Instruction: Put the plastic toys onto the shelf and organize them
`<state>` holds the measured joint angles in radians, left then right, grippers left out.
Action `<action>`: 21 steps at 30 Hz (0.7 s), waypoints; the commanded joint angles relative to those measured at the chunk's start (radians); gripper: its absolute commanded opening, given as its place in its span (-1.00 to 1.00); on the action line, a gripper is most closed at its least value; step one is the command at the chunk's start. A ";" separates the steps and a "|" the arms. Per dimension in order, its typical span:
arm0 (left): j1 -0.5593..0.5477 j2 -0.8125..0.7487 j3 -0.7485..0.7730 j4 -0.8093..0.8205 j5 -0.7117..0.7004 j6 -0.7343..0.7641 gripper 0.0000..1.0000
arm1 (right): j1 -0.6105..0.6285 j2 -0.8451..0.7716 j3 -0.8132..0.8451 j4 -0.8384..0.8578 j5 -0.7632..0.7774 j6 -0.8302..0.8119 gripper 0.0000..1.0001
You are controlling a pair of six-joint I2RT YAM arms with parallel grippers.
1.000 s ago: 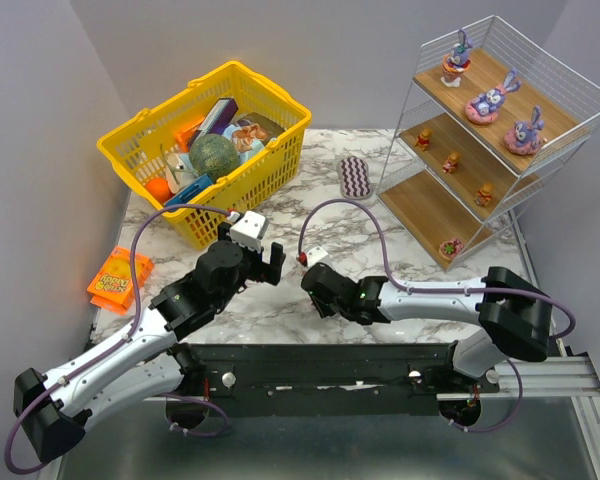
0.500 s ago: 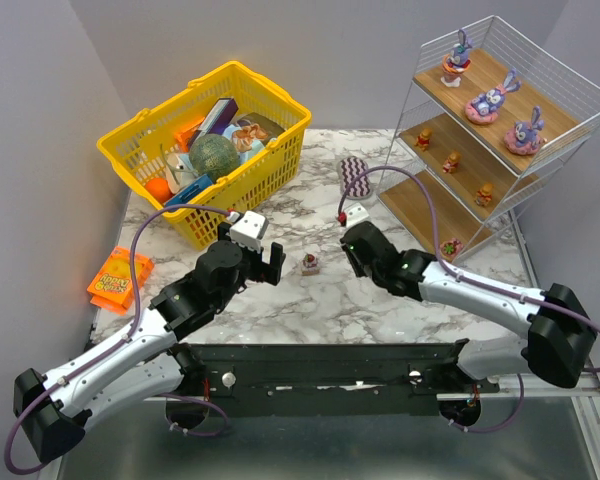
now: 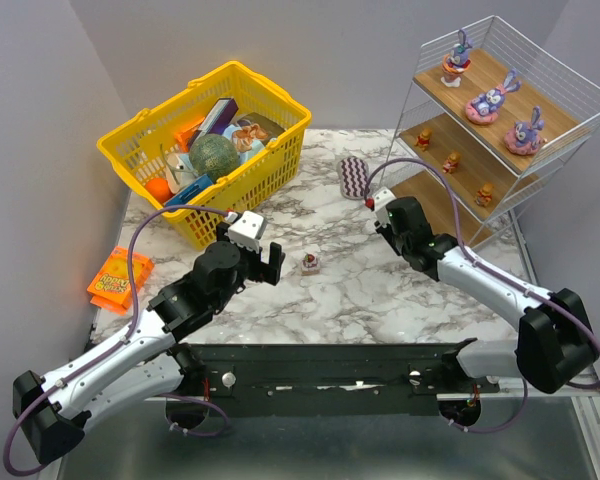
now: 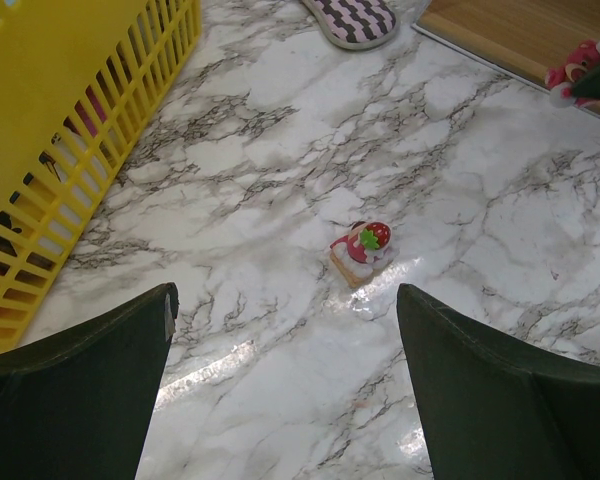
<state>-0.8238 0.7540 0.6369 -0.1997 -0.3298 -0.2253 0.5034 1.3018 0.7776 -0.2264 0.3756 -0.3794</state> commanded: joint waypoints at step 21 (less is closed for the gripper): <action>0.006 -0.027 -0.016 0.011 -0.040 0.001 0.98 | -0.111 0.185 -0.051 0.364 0.039 -0.188 -0.78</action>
<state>-0.8238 0.7425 0.6369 -0.2001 -0.3332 -0.2253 0.4084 1.4551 0.7086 0.0681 0.3729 -0.5934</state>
